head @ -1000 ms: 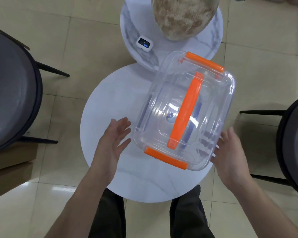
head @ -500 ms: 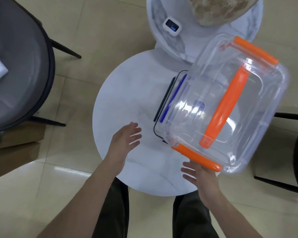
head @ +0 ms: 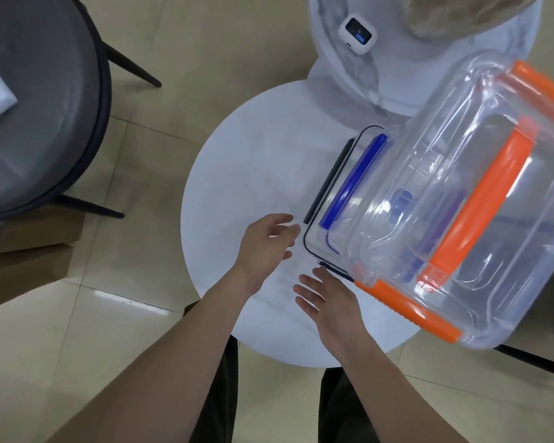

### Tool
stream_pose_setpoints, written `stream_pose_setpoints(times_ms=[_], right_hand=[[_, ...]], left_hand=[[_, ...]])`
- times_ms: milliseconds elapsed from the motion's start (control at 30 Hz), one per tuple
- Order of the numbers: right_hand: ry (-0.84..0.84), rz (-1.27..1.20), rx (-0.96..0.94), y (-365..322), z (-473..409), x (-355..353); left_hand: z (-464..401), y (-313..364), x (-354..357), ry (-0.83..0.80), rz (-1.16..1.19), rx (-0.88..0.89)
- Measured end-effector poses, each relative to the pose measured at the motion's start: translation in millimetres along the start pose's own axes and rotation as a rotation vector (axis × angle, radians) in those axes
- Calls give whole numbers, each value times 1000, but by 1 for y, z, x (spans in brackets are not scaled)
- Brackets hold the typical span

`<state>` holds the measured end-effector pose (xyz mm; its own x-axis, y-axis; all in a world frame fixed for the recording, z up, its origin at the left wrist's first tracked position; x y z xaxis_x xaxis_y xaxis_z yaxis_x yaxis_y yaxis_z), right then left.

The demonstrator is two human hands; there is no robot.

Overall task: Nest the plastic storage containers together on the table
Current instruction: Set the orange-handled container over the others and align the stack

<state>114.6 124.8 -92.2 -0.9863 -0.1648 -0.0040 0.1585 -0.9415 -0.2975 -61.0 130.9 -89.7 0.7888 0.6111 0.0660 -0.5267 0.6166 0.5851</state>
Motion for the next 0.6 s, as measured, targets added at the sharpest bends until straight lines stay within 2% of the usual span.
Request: stream_pose_setpoints(times_ms=[367, 600], right_hand=[[-51, -121, 30, -5, -14, 16], [-58, -111, 0, -8, -18, 14]], left_hand=[[-20, 9, 18, -8, -217, 93], [-20, 10, 19, -14, -252, 97]])
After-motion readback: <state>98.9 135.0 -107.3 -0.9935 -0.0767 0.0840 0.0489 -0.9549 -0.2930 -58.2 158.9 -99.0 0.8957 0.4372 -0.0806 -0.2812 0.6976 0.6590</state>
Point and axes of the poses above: each hand's wrist, its own z-axis away from the middle knuckle, its own x-axis out of the palm, y = z × x, the point moved 8 cm from there along -z, towards the middle knuckle, and after that the axes turned 7 degrees about z, right-handed, at the moved point
